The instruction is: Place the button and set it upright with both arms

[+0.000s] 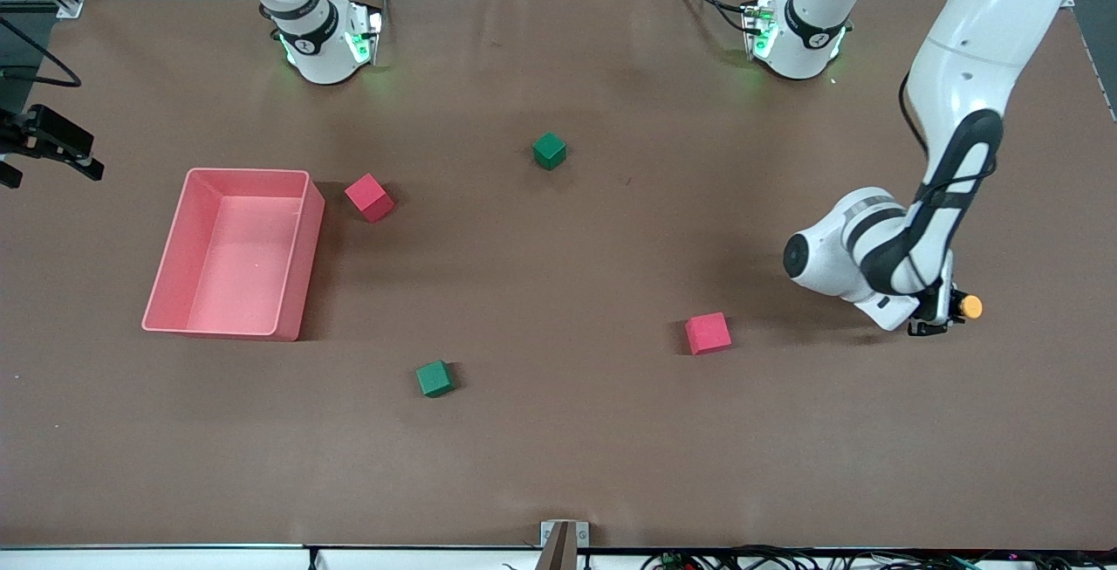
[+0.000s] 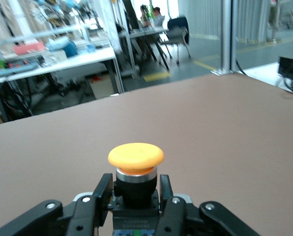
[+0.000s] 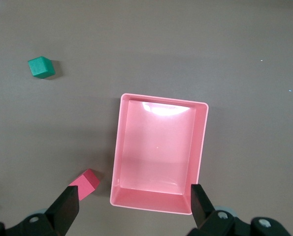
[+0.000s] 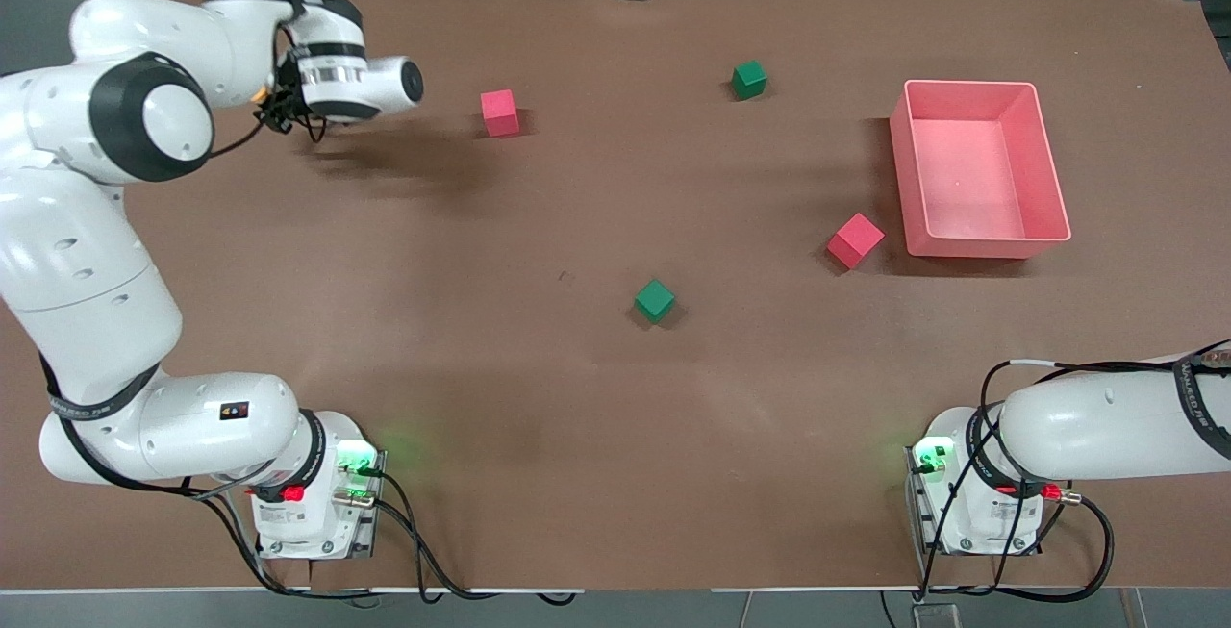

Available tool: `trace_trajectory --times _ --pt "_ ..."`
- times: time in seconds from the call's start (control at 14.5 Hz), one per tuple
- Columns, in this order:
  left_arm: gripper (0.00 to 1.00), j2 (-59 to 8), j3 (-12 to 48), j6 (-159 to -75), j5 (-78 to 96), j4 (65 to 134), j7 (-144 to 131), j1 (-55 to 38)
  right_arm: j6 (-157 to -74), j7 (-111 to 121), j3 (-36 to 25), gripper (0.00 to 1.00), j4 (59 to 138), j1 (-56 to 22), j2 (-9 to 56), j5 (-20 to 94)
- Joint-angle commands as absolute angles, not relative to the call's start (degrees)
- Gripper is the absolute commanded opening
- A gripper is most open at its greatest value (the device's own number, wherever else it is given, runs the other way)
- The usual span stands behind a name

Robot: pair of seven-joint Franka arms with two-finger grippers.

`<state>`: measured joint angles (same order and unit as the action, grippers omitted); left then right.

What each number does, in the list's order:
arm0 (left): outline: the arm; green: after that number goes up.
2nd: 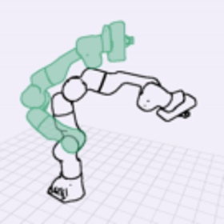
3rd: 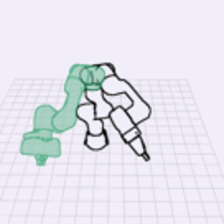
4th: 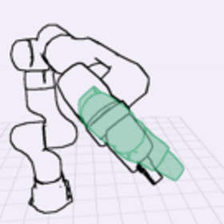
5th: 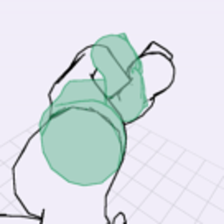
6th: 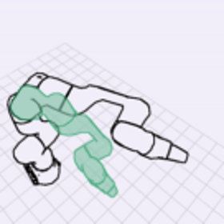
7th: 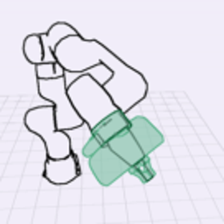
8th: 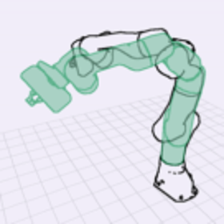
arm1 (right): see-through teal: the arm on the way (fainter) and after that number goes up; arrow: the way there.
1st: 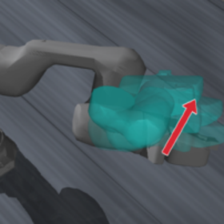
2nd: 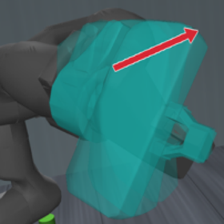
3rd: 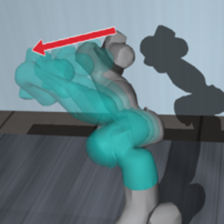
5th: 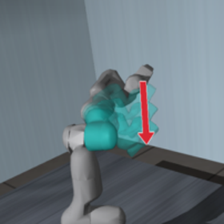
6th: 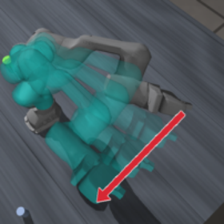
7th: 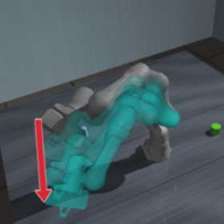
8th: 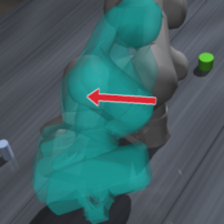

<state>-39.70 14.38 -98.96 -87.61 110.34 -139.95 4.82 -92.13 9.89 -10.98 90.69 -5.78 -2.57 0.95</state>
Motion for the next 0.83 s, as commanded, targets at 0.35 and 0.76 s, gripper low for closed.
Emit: trace_trajectory --times 0.35,0.76 --pt "0.02 -48.25 12.66 -88.51 -95.45 109.69 -152.14 4.04 -91.41 10.46 -10.55 1.00 89.91 -5.27 -2.29 0.35" --pt "0.02 -51.76 10.90 -87.63 -98.96 109.34 -156.44 3.96 -91.06 10.55 -10.55 1.00 89.91 -5.45 -2.29 0.35"
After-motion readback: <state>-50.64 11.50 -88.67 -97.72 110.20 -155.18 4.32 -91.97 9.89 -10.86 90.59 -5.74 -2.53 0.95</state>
